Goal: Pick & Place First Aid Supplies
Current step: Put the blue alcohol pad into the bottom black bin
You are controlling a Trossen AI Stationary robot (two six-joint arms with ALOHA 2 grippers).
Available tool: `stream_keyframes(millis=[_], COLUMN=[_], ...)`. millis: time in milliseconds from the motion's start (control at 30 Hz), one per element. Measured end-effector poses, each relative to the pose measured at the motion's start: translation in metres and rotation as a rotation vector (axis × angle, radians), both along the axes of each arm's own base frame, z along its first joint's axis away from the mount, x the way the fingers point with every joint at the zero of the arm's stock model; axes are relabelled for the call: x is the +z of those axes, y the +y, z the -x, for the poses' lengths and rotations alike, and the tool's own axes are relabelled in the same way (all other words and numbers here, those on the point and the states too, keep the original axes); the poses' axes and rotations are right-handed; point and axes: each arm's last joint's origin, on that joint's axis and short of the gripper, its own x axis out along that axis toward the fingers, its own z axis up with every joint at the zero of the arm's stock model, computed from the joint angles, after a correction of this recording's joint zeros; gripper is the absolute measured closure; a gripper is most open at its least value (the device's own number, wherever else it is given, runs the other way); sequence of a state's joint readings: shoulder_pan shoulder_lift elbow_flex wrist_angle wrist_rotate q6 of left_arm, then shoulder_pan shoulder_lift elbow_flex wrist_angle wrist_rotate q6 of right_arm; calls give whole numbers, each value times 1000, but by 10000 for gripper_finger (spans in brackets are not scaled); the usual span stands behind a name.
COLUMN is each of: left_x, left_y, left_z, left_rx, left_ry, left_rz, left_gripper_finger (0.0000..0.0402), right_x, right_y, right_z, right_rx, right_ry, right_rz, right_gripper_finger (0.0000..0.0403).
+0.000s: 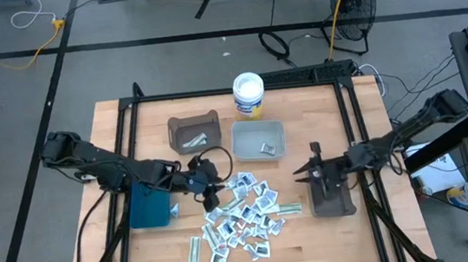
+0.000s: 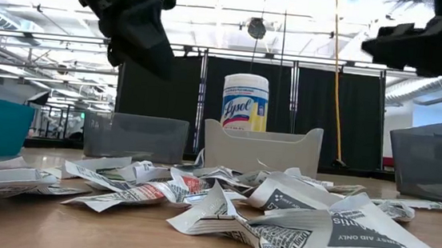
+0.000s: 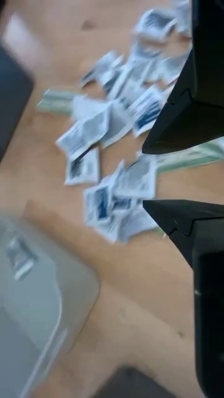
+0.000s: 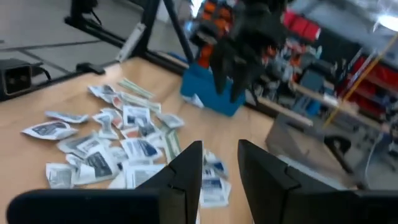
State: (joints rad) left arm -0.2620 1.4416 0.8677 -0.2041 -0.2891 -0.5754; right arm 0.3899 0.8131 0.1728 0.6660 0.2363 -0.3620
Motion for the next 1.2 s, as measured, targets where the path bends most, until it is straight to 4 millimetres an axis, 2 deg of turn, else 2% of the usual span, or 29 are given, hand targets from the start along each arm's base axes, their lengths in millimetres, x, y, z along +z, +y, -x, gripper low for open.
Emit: stream_keyframes(millis=[200,333,467,600,700,800,1033,1200], left_x=[-12,-29,-20,-15,-12,-13,-19,-29], left_y=[-1,-4,-9,-13,-12,-8,-1,9], left_z=[-17,-34,-49,-54,-55,-56,-51,-40], left_rx=[54,32,-69,-139,-145,-173,-183,-31], left_ry=[-29,50,22,-30,-48,-38,66,198], left_rz=[-37,-92,-128,-104,-116,-206,-311,-212], left_gripper_finger=[268,268,268,268,268,268,268,268], right_x=[2,-5,-5,0,2,5,7,4], right_y=[3,3,6,9,11,12,6,1], right_z=[1,4,11,16,20,23,24,22], right_rx=[16,-5,2,33,58,66,-72,-112], right_ry=[-26,54,75,54,42,14,-14,23], right_rz=[33,55,66,27,25,49,124,141], right_gripper_finger=[303,303,303,303,303,303,303,303])
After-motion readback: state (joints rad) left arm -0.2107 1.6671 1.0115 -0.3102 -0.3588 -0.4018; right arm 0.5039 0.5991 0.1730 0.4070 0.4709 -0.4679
